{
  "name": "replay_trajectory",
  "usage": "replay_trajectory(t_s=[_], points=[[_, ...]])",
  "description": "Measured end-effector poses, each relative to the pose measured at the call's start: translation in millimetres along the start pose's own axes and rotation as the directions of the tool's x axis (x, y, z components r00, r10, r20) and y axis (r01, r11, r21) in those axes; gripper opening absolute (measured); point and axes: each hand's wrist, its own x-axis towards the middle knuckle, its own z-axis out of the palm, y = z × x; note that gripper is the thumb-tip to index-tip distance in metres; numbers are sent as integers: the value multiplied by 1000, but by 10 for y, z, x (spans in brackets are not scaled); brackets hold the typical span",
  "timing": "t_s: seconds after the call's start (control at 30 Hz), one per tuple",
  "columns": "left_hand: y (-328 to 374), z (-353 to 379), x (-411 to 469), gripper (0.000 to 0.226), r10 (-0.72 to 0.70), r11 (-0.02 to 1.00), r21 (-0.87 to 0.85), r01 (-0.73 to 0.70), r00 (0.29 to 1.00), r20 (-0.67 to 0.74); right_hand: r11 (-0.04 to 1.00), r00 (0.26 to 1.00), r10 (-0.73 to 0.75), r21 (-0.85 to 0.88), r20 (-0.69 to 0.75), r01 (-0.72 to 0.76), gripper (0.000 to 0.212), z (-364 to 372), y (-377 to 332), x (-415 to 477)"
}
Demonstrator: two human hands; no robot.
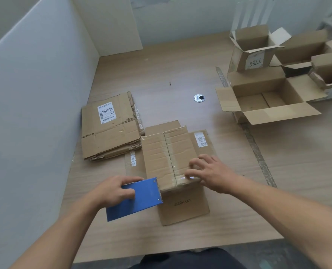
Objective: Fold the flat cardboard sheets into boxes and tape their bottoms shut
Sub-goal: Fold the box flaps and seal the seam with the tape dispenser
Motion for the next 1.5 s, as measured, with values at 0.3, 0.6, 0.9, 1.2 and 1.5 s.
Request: replay_trajectory(t_s=[0.3, 0.6, 0.9, 1.2, 1.5], points=[[-35, 9, 25, 52, 21, 999, -50, -20, 1000, 15, 992, 998, 6, 122, -66, 2, 58, 172, -434, 268], [-191, 50, 39, 54, 22, 996, -90, -21, 1000, 12, 995, 987, 58, 89, -152, -45, 46, 330, -475, 336], [-271, -52, -48, 55, 108, 982, -158, -99, 993, 49, 996, 982, 56, 74, -178, -44, 45, 349, -470, 340], [-577, -106, -112, 57, 90, 974, -214, -80, 995, 38, 995, 991, 77, 76, -109, -69, 47, 322, -472, 325], [-629, -113, -12, 54, 30, 985, -170, -23, 999, 37, 996, 993, 73, 64, -89, -68, 47, 319, -481, 308]])
